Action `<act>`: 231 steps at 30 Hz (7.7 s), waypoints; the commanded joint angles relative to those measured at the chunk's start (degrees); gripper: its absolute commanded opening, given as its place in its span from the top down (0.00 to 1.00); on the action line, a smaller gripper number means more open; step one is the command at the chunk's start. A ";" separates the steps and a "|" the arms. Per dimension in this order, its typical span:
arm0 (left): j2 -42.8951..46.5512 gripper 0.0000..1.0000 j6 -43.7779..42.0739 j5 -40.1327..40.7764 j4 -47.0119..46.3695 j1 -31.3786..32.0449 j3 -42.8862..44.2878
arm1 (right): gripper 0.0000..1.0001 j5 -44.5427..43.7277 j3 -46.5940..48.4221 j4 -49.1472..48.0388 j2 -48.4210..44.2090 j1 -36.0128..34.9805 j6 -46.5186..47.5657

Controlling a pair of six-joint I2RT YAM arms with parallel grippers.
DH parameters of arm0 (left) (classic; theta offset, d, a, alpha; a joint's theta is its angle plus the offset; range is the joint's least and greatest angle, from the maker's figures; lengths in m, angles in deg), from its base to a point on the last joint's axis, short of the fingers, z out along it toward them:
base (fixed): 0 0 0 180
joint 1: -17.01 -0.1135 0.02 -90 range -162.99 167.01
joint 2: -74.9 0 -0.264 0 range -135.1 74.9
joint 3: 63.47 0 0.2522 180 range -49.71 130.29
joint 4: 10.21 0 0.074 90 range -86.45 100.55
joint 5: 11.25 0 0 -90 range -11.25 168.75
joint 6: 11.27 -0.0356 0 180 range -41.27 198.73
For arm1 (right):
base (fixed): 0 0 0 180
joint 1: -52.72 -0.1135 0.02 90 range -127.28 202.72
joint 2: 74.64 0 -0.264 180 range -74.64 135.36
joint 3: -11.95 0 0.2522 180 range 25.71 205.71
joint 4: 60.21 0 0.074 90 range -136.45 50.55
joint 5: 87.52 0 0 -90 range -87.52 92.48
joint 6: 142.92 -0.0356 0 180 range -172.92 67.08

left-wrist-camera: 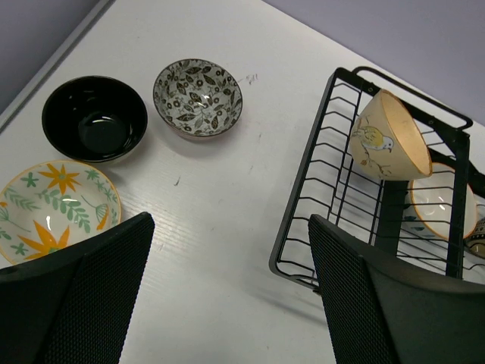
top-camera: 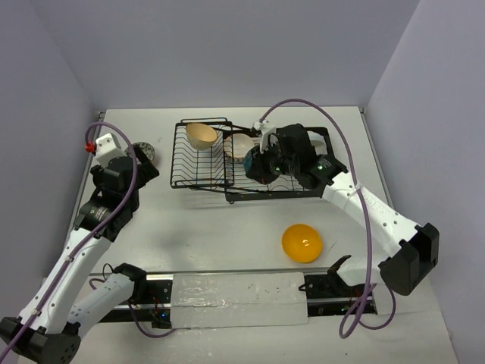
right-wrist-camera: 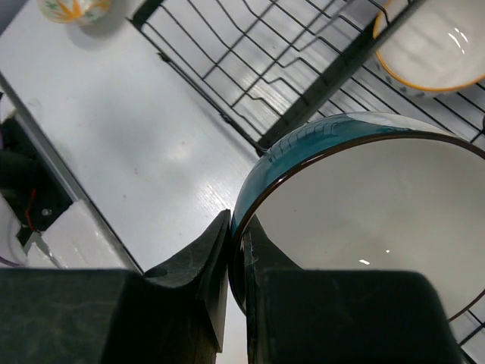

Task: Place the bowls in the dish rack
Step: Place the bowl in the dish rack, then pick up the bowl from the dish rack.

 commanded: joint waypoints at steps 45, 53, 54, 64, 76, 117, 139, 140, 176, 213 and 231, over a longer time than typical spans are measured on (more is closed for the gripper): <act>-3.53 0.10 -3.15 -4.26 0.74 -0.14 2.75 | 1.00 10.30 13.03 -7.45 33.12 5.53 2.07; -3.27 0.10 -3.06 -4.26 0.66 -0.14 2.75 | 0.98 12.32 12.15 -8.68 33.29 5.00 1.90; -3.27 0.10 -3.15 -4.26 0.65 -0.14 2.75 | 0.98 12.93 12.07 -8.86 33.29 5.00 1.81; -2.92 0.10 -3.06 -4.26 0.66 -0.14 2.75 | 0.53 15.57 12.51 -7.89 34.09 4.47 2.34; -3.01 0.11 -3.06 -4.08 0.57 -0.14 2.84 | 0.46 16.10 11.89 -8.69 32.15 4.47 2.25; -3.01 0.12 -3.15 -6.90 -0.22 -1.45 2.75 | 0.53 8.19 10.66 -9.47 29.60 6.67 1.72; -2.92 0.12 -3.24 -7.34 -0.31 -1.45 2.66 | 0.54 5.22 14.26 -7.81 34.61 6.32 1.81; -2.92 0.12 -3.24 -7.51 -0.31 -1.45 2.66 | 0.54 3.81 14.52 -6.76 34.70 6.32 1.72; -3.01 0.13 -3.41 -8.39 -0.66 -1.45 2.58 | 0.50 -13.25 0.82 -8.07 23.18 9.22 -0.12; -3.18 0.13 -3.41 -7.95 -0.40 -1.45 2.66 | 1.00 -4.73 0.11 -11.15 26.35 10.19 -2.94; -2.83 0.13 -3.33 -8.13 -0.40 -1.45 2.66 | 1.00 -8.51 4.24 -2.54 20.19 10.28 -3.64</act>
